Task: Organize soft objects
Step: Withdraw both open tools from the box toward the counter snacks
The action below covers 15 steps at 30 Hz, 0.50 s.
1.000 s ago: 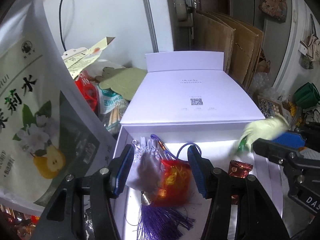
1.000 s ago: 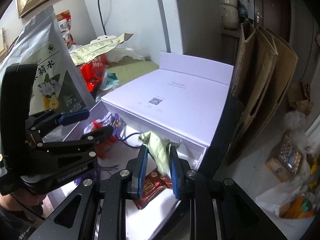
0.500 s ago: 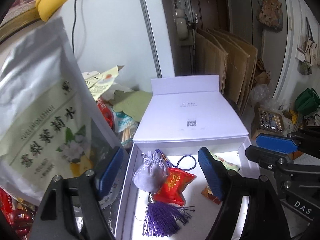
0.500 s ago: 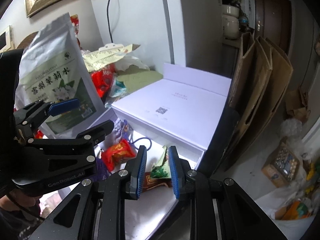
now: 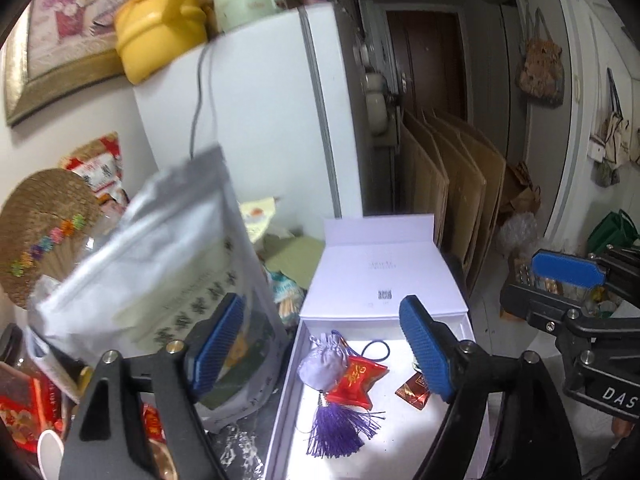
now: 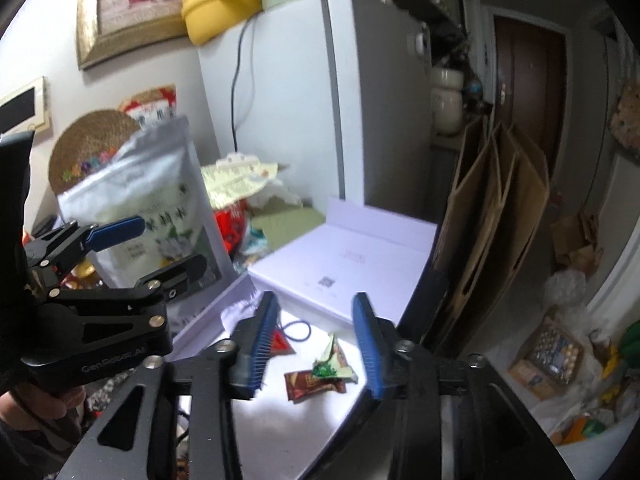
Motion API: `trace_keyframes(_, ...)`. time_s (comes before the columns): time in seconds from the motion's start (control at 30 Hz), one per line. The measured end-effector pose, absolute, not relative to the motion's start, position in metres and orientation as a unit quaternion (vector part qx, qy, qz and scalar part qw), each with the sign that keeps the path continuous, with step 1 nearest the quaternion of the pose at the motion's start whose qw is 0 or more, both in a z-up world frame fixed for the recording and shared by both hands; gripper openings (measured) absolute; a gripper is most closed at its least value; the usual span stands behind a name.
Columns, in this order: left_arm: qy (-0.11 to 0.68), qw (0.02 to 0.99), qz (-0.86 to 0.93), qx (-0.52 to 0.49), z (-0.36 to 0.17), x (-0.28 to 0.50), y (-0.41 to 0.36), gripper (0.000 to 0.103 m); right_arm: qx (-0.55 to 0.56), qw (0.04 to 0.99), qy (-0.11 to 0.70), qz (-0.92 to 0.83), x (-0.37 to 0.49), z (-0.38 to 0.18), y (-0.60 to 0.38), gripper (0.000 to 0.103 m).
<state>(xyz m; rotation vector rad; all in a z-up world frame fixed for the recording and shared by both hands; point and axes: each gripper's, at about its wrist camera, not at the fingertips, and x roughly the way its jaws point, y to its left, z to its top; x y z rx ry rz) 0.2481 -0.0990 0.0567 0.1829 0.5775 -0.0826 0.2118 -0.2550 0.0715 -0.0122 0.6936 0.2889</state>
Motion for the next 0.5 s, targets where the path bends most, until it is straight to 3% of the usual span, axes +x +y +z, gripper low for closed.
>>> trace_keyframes(0.2,0.256,0.963,-0.045,0.072,0.089,0.210,-0.088,0.083,-0.002,0.941,0.305,0.145,0.186,0.101,-0.251,0.057)
trace_keyframes(0.3,0.248,0.965,-0.046,0.069,0.100,0.189,-0.083,0.083,-0.008,0.946,0.288,0.146,0.169,0.115,-0.246,0.070)
trace_keyframes(0.5,0.227,0.970,-0.051,0.066,0.115,0.144,-0.074,0.083,-0.023,0.954,0.254,0.159,0.126,0.138,-0.233,0.077)
